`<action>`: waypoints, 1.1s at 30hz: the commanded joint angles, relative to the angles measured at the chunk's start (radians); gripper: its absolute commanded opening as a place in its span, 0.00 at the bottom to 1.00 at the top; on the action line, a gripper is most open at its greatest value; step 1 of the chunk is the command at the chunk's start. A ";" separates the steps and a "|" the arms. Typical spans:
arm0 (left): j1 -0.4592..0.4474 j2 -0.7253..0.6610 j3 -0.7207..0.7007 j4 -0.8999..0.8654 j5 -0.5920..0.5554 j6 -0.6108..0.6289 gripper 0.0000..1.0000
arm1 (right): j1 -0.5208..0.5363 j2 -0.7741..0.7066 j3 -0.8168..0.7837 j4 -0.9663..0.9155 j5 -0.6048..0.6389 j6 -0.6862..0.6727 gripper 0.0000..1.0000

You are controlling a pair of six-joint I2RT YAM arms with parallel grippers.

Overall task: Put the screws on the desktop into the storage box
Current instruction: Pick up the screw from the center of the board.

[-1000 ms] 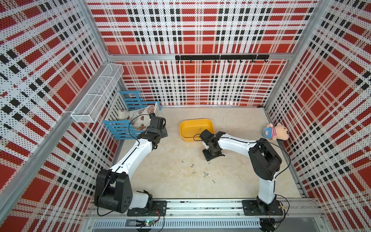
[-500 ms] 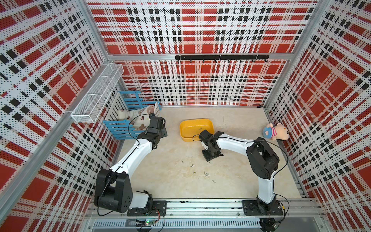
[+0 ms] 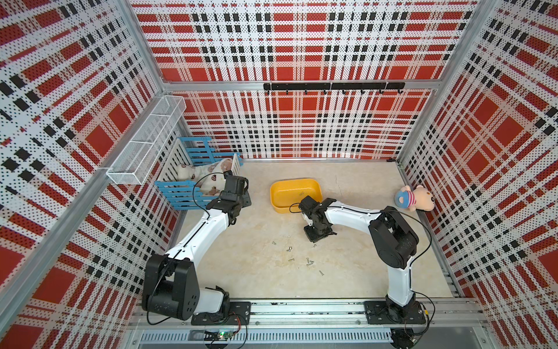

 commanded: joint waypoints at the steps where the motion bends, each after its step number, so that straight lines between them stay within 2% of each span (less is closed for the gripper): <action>1: 0.007 0.000 -0.012 0.016 0.000 0.013 0.45 | 0.006 0.012 0.008 -0.009 0.017 0.001 0.24; 9: 0.008 0.001 -0.012 0.016 -0.005 0.013 0.45 | 0.006 -0.002 0.011 -0.021 0.029 0.000 0.16; 19: 0.009 0.001 -0.013 0.016 -0.007 0.013 0.45 | 0.013 -0.071 0.048 -0.069 0.059 0.013 0.13; 28: 0.009 0.001 -0.014 0.017 -0.008 0.013 0.45 | 0.020 -0.167 0.189 -0.178 0.094 0.012 0.13; 33: 0.010 0.002 -0.014 0.019 -0.005 0.013 0.45 | 0.017 -0.135 0.346 -0.212 0.135 -0.009 0.13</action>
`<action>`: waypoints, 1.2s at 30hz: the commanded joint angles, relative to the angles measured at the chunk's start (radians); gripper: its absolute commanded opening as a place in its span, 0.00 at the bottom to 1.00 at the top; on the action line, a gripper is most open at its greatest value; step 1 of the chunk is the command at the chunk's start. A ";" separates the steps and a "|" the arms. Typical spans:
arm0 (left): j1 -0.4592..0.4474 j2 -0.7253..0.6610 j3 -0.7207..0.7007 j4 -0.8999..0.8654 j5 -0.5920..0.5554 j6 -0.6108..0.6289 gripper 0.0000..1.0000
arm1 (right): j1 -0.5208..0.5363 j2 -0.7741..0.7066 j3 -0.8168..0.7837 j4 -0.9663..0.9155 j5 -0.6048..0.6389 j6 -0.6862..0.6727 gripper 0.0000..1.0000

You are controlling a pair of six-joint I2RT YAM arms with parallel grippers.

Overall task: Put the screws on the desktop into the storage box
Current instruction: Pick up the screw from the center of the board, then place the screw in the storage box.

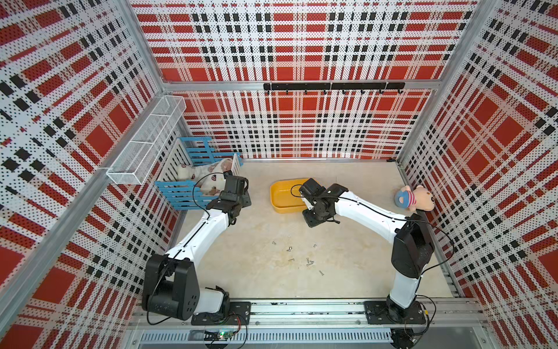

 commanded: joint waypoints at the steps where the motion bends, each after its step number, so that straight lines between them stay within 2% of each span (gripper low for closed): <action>1: 0.010 0.002 -0.014 0.016 0.000 0.013 0.45 | 0.002 0.034 0.116 -0.055 0.048 -0.017 0.13; 8: 0.010 0.004 -0.017 0.018 0.000 0.013 0.45 | -0.046 0.254 0.434 -0.099 0.049 -0.055 0.13; 12: 0.009 0.002 -0.018 0.020 -0.002 0.013 0.45 | -0.089 0.372 0.563 -0.105 0.038 -0.058 0.13; 21: 0.011 0.006 -0.019 0.022 0.005 0.013 0.45 | -0.148 0.522 0.636 -0.040 0.022 -0.015 0.12; 31: 0.016 0.014 -0.023 0.027 0.011 0.013 0.45 | -0.173 0.685 0.821 -0.084 0.048 0.028 0.13; 36: 0.016 0.019 -0.023 0.029 0.016 0.013 0.45 | -0.186 0.720 0.836 -0.079 0.055 0.049 0.14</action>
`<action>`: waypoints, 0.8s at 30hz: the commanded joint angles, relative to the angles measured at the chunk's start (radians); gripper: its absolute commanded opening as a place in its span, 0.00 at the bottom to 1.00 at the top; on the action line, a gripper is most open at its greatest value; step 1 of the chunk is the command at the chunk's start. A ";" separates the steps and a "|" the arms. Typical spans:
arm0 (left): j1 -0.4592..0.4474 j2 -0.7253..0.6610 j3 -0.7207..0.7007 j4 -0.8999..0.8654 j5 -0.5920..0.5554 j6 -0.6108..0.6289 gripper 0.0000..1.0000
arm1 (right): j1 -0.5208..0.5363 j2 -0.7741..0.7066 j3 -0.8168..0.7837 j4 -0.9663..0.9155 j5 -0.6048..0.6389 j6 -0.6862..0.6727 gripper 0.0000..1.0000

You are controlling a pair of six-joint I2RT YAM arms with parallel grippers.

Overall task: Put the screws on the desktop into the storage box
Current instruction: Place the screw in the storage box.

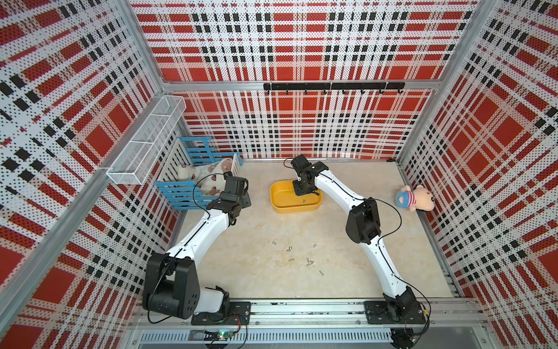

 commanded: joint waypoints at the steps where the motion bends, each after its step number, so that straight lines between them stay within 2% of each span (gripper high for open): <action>1: 0.012 0.009 -0.011 0.018 0.012 0.013 0.45 | -0.017 0.034 0.023 -0.013 0.021 0.030 0.14; 24: 0.024 0.009 -0.017 0.027 0.030 0.013 0.45 | -0.034 0.076 0.004 -0.061 0.052 0.060 0.19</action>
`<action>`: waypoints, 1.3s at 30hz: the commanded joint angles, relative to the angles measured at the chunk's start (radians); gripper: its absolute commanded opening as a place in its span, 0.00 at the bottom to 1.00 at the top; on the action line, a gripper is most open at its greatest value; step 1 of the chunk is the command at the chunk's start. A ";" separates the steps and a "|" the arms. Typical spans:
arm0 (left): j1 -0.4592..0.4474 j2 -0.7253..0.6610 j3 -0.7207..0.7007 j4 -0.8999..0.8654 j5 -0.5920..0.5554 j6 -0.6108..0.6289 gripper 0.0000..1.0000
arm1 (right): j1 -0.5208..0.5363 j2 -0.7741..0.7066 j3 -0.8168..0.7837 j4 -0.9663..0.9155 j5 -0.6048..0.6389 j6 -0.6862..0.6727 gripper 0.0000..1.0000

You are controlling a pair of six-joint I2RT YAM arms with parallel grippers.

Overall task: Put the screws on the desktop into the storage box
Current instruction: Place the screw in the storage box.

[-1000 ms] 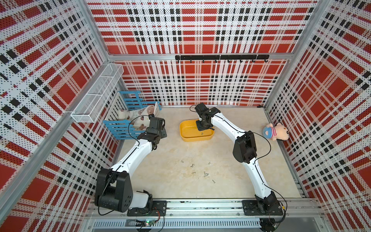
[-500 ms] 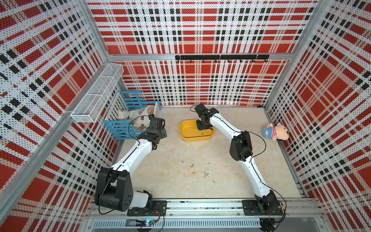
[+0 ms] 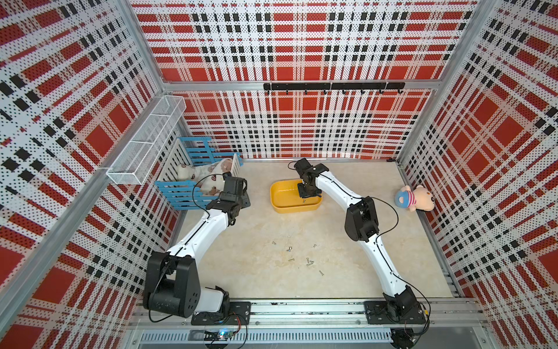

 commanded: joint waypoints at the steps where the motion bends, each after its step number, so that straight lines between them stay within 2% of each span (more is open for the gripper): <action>1: 0.008 0.004 -0.010 0.018 0.008 0.013 0.45 | -0.007 0.020 0.001 -0.020 0.008 0.009 0.19; 14: 0.008 0.002 -0.013 0.018 0.003 0.014 0.45 | -0.007 0.009 0.000 -0.019 0.003 0.002 0.23; 19: 0.008 -0.003 -0.013 0.019 -0.001 0.013 0.45 | -0.002 -0.109 -0.095 0.087 -0.001 -0.012 0.28; 25: 0.004 -0.012 -0.017 0.022 -0.005 0.013 0.45 | 0.006 -0.222 -0.109 0.120 0.010 -0.021 0.34; 32: -0.022 -0.014 -0.017 0.022 -0.015 0.013 0.46 | 0.036 -0.431 -0.317 0.205 0.034 -0.027 0.39; 37: -0.066 -0.033 0.003 -0.003 -0.037 0.013 0.48 | 0.060 -0.593 -0.513 0.269 0.074 -0.039 0.42; 39: -0.113 -0.045 0.003 -0.018 -0.047 0.004 0.49 | 0.066 -0.665 -0.601 0.300 0.086 -0.040 0.43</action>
